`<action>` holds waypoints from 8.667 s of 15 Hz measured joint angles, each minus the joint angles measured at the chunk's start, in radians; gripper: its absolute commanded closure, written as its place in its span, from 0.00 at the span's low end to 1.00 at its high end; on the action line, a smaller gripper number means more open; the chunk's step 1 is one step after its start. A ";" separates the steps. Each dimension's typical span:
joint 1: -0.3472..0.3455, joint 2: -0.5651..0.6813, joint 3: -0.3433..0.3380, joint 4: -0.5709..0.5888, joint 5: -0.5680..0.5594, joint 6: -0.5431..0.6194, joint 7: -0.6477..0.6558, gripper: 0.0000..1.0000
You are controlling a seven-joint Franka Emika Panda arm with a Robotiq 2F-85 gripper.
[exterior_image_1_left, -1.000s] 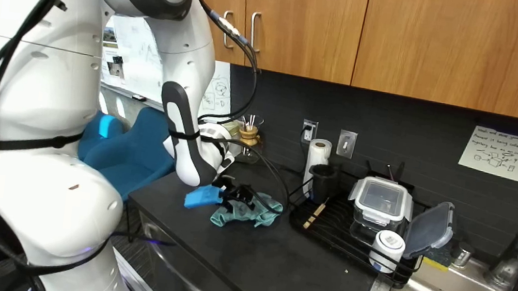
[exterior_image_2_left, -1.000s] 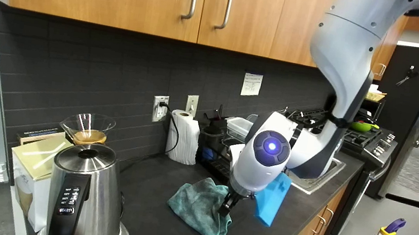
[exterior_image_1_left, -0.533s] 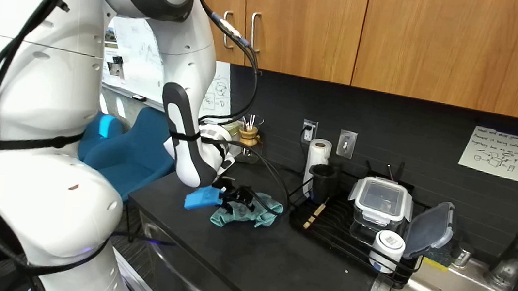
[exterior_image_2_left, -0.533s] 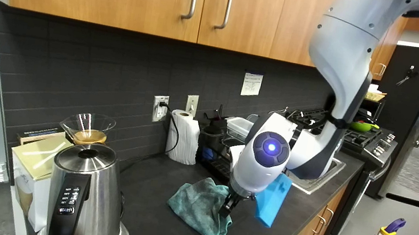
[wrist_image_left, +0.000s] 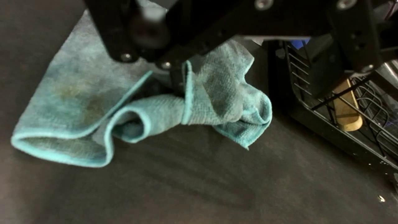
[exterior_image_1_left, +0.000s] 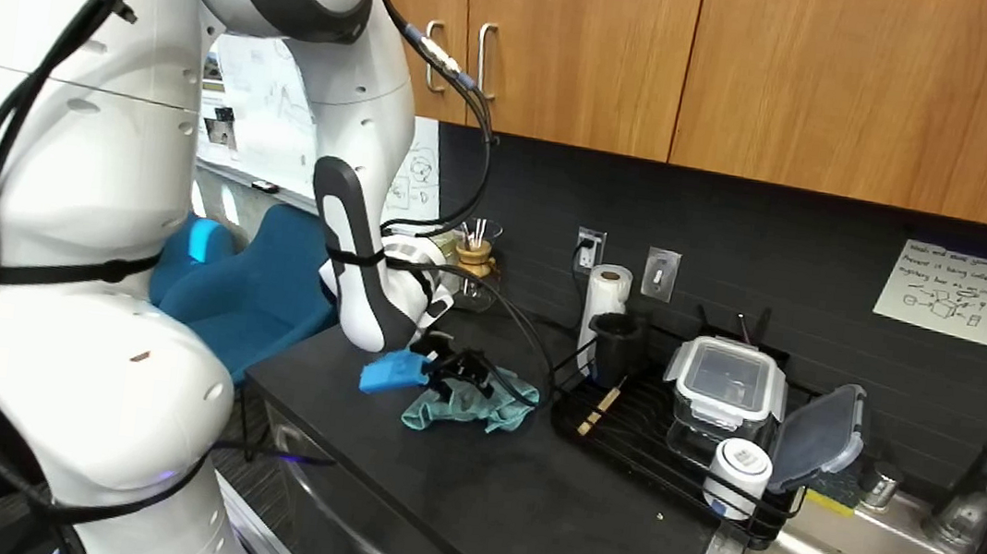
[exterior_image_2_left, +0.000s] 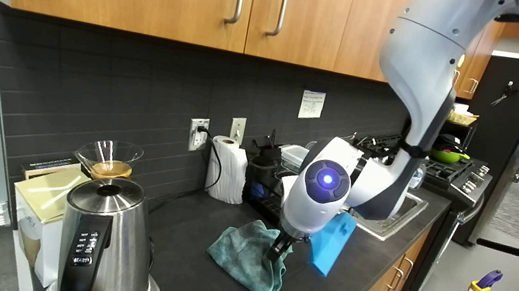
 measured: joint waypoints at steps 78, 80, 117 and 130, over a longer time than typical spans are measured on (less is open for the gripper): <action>0.110 -0.803 -0.132 -0.247 -0.205 0.483 0.509 1.00; 0.109 -0.808 -0.174 -0.249 -0.204 0.567 0.523 1.00; -0.128 -0.436 0.040 -0.245 0.296 0.395 0.069 1.00; 0.028 -0.633 0.042 -0.247 0.596 0.214 -0.103 1.00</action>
